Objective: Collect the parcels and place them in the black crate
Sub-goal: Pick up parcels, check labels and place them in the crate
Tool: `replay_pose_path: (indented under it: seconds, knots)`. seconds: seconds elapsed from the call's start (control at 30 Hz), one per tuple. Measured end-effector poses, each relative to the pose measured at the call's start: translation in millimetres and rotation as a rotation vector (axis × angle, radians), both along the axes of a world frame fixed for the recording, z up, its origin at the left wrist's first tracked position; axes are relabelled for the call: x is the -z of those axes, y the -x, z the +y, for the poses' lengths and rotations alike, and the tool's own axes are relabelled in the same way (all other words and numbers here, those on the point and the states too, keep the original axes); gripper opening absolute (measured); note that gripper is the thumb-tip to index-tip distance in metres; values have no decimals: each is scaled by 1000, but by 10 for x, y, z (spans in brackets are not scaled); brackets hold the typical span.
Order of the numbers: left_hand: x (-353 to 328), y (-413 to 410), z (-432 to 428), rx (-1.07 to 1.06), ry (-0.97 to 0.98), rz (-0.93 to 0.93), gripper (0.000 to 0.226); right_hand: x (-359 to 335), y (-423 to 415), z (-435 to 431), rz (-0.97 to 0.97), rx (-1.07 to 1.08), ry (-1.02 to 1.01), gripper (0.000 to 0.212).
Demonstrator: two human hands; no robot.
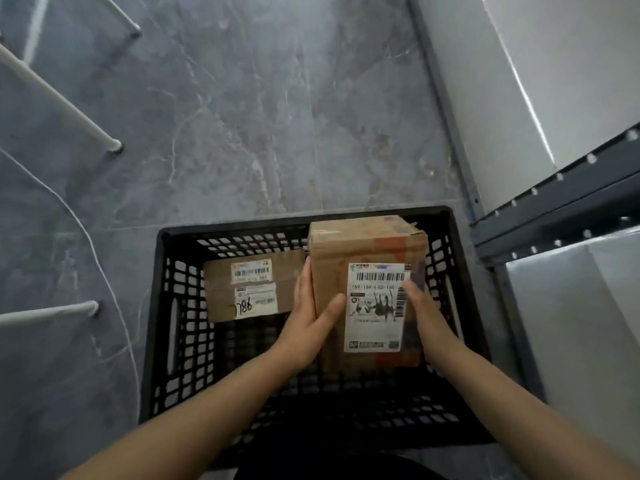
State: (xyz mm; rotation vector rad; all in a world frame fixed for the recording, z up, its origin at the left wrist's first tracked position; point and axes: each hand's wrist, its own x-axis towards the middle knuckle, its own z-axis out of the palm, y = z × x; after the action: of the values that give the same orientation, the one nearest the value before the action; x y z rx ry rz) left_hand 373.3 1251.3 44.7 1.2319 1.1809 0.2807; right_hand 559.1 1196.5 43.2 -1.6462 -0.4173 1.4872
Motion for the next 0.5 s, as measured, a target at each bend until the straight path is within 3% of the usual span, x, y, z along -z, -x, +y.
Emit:
replay_pose_path:
  seconds: [0.1, 0.23, 0.37, 0.5]
  knots:
    - [264, -16, -60, -4, 74, 29, 93, 240, 1, -69, 14, -6, 80, 47]
    - [394, -140, -61, -32, 160, 46, 97, 443, -29, -9, -28, -62, 175, 39]
    - [450, -273, -25, -144, 190, 48, 63, 488, -176, 191, -225, -141, 174, 41]
    - [507, -307, -126, -232, 475, 61, 41, 440, -295, 407, -464, -417, 126, 28]
